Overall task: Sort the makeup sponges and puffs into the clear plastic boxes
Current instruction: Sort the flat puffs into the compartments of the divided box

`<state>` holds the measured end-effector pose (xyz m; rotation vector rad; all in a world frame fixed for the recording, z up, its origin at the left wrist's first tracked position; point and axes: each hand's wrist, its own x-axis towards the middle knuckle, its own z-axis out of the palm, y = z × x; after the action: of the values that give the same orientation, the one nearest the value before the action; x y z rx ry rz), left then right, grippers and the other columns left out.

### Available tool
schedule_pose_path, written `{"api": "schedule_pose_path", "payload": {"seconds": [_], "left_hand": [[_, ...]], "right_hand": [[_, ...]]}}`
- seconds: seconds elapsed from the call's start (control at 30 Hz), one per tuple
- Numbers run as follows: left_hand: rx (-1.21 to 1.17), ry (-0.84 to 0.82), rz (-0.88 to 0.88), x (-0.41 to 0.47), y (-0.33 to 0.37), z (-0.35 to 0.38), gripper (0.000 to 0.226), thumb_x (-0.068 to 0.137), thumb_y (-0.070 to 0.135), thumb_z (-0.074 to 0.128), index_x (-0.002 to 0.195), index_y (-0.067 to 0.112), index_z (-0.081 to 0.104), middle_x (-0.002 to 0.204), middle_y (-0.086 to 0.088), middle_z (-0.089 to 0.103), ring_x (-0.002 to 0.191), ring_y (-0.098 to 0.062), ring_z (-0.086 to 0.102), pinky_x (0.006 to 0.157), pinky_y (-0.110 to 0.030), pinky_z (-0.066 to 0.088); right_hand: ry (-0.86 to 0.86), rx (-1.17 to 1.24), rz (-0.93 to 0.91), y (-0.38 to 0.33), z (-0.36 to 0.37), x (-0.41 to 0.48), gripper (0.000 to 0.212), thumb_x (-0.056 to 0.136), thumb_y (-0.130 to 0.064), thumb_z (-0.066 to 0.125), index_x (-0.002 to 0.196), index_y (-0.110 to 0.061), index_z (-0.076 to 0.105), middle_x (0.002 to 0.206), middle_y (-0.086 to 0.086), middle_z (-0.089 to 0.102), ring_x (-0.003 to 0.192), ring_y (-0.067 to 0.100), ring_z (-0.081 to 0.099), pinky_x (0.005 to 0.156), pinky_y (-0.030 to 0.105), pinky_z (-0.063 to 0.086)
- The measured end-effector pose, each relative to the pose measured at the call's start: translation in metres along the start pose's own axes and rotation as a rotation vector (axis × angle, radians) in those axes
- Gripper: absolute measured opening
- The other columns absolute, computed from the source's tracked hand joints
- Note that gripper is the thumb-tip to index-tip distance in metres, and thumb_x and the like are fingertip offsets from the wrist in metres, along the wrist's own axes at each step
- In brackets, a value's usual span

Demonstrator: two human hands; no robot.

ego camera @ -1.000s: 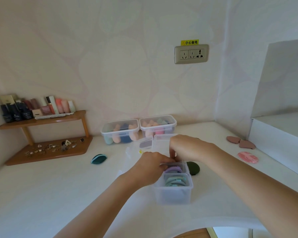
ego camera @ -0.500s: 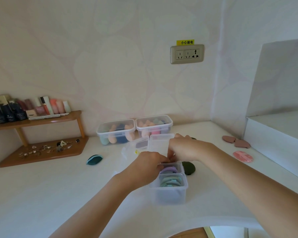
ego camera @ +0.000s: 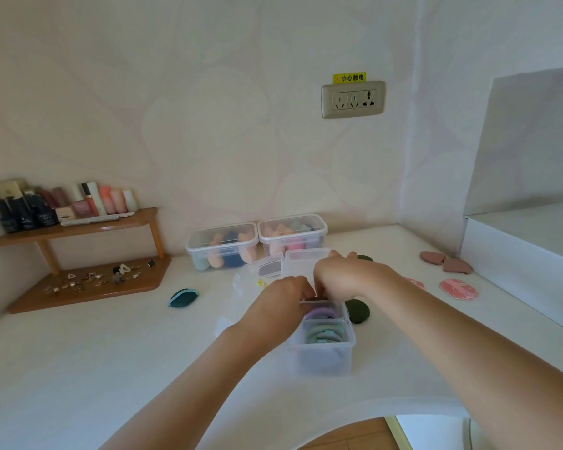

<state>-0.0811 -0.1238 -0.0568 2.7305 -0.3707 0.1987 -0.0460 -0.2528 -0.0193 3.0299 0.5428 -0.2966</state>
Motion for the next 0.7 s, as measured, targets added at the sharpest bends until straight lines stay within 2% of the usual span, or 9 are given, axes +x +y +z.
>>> {"api": "schedule_pose_path", "payload": {"seconds": [0.07, 0.13, 0.27, 0.37, 0.47, 0.53, 0.6, 0.63, 0.7], "left_hand": [[-0.019, -0.004, -0.029, -0.001, 0.000, 0.000, 0.026, 0.092, 0.031, 0.056, 0.116, 0.021, 0.062, 0.119, 0.002, 0.063, 0.107, -0.015, 0.058, 0.089, -0.021, 0.045], [-0.026, -0.019, -0.028, -0.004, 0.003, -0.002, 0.027, 0.092, 0.032, 0.057, 0.116, 0.024, 0.064, 0.118, 0.004, 0.065, 0.105, -0.013, 0.059, 0.088, -0.020, 0.045], [0.048, -0.076, 0.074, -0.011, 0.009, -0.003, 0.032, 0.099, 0.027, 0.043, 0.127, 0.028, 0.058, 0.124, 0.002, 0.062, 0.110, -0.016, 0.057, 0.091, -0.021, 0.043], [0.039, -0.143, 0.084, -0.017, 0.014, -0.007, 0.038, 0.102, 0.018, 0.031, 0.136, 0.023, 0.047, 0.133, -0.003, 0.055, 0.117, -0.021, 0.052, 0.096, -0.027, 0.041], [0.021, -0.274, 0.145, -0.023, 0.014, -0.011, 0.041, 0.104, 0.024, 0.023, 0.142, 0.021, 0.037, 0.149, -0.004, 0.035, 0.136, -0.022, 0.030, 0.104, -0.022, 0.020], [0.105, -0.366, 0.206, -0.024, 0.015, -0.006, 0.046, 0.103, 0.035, 0.020, 0.148, 0.028, 0.022, 0.158, 0.002, 0.009, 0.145, -0.016, 0.004, 0.114, -0.025, 0.003], [0.167, -0.407, 0.194, -0.024, 0.014, -0.001, 0.056, 0.097, 0.052, 0.016, 0.150, 0.033, 0.007, 0.158, 0.007, -0.007, 0.146, -0.012, -0.007, 0.115, -0.031, -0.004], [0.161, -0.407, 0.176, -0.023, 0.013, 0.001, 0.060, 0.095, 0.057, 0.016, 0.150, 0.035, 0.003, 0.158, 0.008, -0.010, 0.145, -0.012, -0.008, 0.115, -0.032, -0.005], [0.161, -0.398, 0.166, -0.025, 0.014, 0.001, 0.062, 0.094, 0.060, 0.019, 0.149, 0.038, 0.001, 0.157, 0.007, -0.013, 0.145, -0.015, -0.012, 0.115, -0.034, -0.006]], "right_hand": [[0.116, 0.200, -0.076, 0.008, 0.004, -0.007, 0.012, 0.093, -0.010, 0.051, 0.093, -0.007, 0.063, 0.115, 0.015, 0.053, 0.106, 0.035, 0.050, 0.073, 0.024, 0.035], [0.180, 0.371, -0.132, 0.018, 0.010, -0.009, 0.016, 0.089, -0.017, 0.059, 0.094, -0.006, 0.070, 0.102, 0.009, 0.067, 0.095, 0.028, 0.060, 0.078, 0.029, 0.048], [0.209, 0.474, -0.199, 0.042, 0.027, -0.007, 0.011, 0.086, -0.020, 0.067, 0.091, -0.019, 0.077, 0.097, -0.012, 0.066, 0.097, 0.010, 0.060, 0.089, 0.022, 0.047], [0.287, 0.729, -0.268, 0.057, 0.036, -0.015, 0.016, 0.089, -0.014, 0.063, 0.092, -0.022, 0.077, 0.107, -0.018, 0.061, 0.106, 0.005, 0.057, 0.097, 0.024, 0.044], [0.421, 0.949, -0.203, 0.076, 0.046, -0.015, 0.031, 0.092, -0.011, 0.058, 0.088, -0.036, 0.075, 0.109, -0.018, 0.065, 0.108, -0.001, 0.057, 0.100, 0.027, 0.042], [0.508, 0.846, -0.065, 0.090, 0.057, -0.008, 0.035, 0.091, -0.017, 0.055, 0.085, -0.049, 0.069, 0.107, -0.020, 0.064, 0.106, 0.001, 0.057, 0.100, 0.038, 0.043], [0.454, 0.646, 0.061, 0.092, 0.065, -0.006, 0.023, 0.089, -0.029, 0.057, 0.096, -0.050, 0.064, 0.116, -0.016, 0.061, 0.108, 0.006, 0.056, 0.099, 0.039, 0.040], [0.387, 0.571, 0.102, 0.092, 0.069, -0.005, 0.022, 0.089, -0.036, 0.058, 0.110, -0.044, 0.062, 0.126, -0.011, 0.058, 0.114, 0.010, 0.054, 0.100, 0.034, 0.036], [0.261, 0.509, 0.141, 0.090, 0.074, -0.005, 0.046, 0.089, -0.043, 0.060, 0.130, -0.023, 0.056, 0.136, -0.003, 0.052, 0.125, 0.017, 0.048, 0.093, 0.025, 0.032]]}}
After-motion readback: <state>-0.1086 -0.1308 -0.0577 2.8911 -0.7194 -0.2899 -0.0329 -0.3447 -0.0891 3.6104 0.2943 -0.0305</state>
